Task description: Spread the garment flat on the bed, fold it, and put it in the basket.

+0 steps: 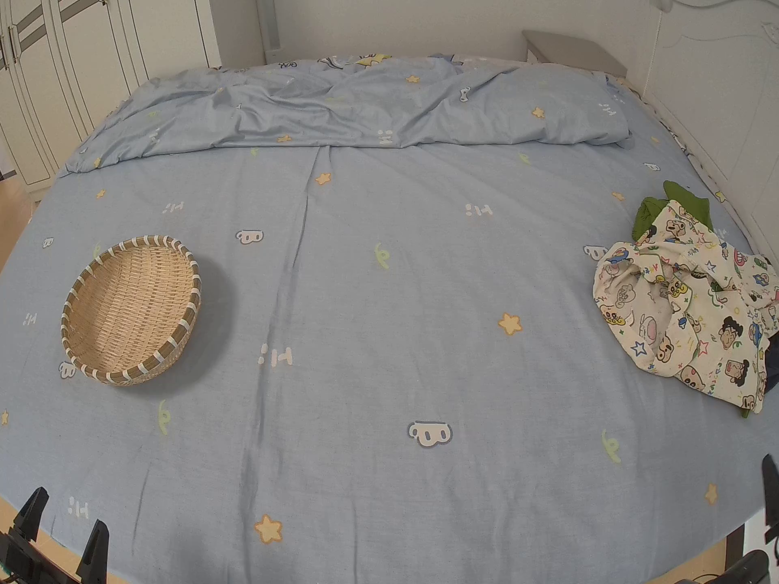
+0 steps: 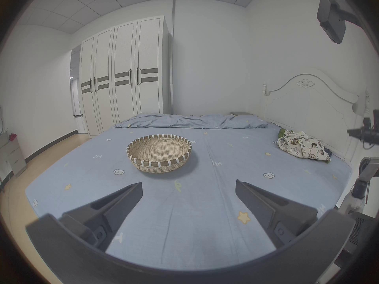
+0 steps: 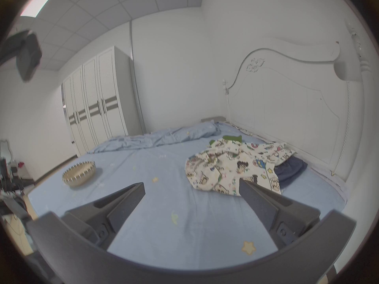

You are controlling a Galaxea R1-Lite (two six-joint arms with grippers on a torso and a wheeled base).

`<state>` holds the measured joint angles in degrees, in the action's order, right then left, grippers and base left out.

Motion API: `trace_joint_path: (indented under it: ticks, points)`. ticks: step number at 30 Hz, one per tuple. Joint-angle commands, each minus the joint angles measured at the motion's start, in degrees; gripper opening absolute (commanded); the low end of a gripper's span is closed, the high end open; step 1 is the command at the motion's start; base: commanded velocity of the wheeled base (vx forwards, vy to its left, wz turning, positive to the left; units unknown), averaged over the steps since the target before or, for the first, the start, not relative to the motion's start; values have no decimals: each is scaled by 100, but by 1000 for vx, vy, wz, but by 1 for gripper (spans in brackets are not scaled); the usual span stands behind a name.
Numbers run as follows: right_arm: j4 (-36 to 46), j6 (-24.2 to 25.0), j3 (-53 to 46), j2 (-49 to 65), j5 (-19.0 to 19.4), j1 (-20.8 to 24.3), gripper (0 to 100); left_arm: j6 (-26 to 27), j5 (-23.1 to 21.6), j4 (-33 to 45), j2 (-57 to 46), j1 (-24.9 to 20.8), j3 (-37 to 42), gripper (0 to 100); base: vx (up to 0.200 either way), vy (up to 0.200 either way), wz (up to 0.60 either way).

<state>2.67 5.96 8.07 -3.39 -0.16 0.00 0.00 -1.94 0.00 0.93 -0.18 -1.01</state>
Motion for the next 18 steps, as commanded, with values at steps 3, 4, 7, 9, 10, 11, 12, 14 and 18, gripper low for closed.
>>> trace_joint_path:
  ticks: [3,4,7,9,10,11,12,14,18]
  points:
    - [3460,-992,5477,-3221,-72,457,100,0,0,0,-40,1,101,100,0,0,0]
    - [3354,-1176,5196,-3458,-125,396,100,0,0,0,-40,1,101,100,0,0,0]
    - [2669,-1229,4704,-4117,-213,264,100,0,0,0,-40,1,101,100,0,0,0]
    - [2291,-1273,4440,-4592,-336,308,100,0,0,0,-40,1,101,100,0,0,0]
    - [2106,-1308,4370,-4943,-476,343,100,0,0,0,-40,1,101,100,0,0,0]
    - [1992,-1343,4335,-5242,-617,457,100,0,0,0,-40,1,101,100,0,0,0]
    - [1913,-1361,4299,-5409,-705,536,100,0,0,0,-40,1,101,100,0,0,0]
    - [1693,-1378,4220,-6007,-1162,888,100,0,0,0,-40,1,101,100,0,0,0]
    - [1007,-1370,3904,-6886,-1997,1318,100,0,0,0,-40,1,101,100,0,0,0]
